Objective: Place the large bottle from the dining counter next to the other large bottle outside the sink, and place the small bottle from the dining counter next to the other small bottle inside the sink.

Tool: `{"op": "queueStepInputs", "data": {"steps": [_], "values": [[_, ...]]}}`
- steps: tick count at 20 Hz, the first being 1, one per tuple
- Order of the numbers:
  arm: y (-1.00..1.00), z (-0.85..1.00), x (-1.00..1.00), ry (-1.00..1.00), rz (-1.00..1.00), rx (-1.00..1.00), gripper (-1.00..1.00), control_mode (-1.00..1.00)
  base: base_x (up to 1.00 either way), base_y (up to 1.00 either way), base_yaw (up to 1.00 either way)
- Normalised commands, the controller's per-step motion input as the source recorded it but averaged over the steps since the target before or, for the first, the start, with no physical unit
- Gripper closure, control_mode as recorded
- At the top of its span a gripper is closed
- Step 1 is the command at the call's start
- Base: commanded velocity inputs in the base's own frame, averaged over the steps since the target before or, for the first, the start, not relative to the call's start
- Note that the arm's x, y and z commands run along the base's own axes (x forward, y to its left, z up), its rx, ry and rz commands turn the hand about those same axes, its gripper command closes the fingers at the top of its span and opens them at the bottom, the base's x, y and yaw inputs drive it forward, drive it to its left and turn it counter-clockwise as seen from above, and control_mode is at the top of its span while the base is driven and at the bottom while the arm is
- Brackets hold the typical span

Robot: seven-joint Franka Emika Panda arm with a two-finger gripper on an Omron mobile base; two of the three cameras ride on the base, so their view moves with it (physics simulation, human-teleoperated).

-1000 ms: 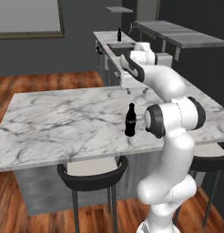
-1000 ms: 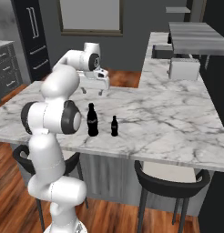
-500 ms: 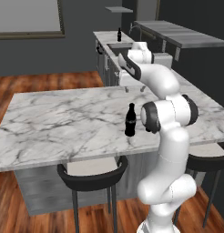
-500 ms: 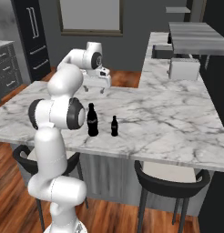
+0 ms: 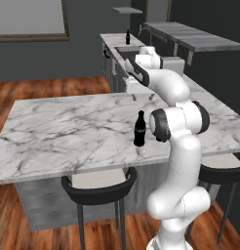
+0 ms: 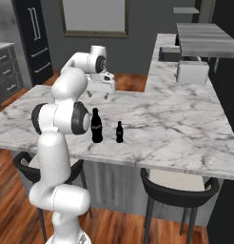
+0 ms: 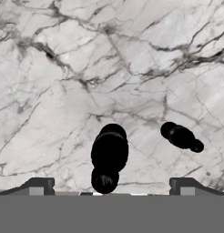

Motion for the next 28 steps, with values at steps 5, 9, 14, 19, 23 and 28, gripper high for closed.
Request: {"op": "queueStepInputs", "data": {"steps": [5, 9, 14, 19, 23, 28], "values": [[0.02, -0.02, 0.0, 0.0, 0.0, 0.0, -1.0, -1.0, 0.0, 0.0, 0.0], [0.0, 0.0, -0.01, 0.0, 0.0, 0.0, -1.0, -1.0, 0.0, 0.0, 0.0], [0.0, -0.18, -0.16, 0.01, 0.0, 0.0, -1.0, -1.0, 0.0, 0.0, 0.0], [0.02, -0.34, -0.13, 0.0, 0.0, 0.0, -1.0, -1.0, 0.0, 0.0, 0.0], [0.0, -0.22, -0.08, 0.0, 0.0, 0.0, -1.0, -1.0, 0.0, 0.0, 0.0], [0.0, -0.1, -0.04, 0.0, 0.01, 0.0, -1.0, -1.0, 0.0, 0.0, 0.0]]}}
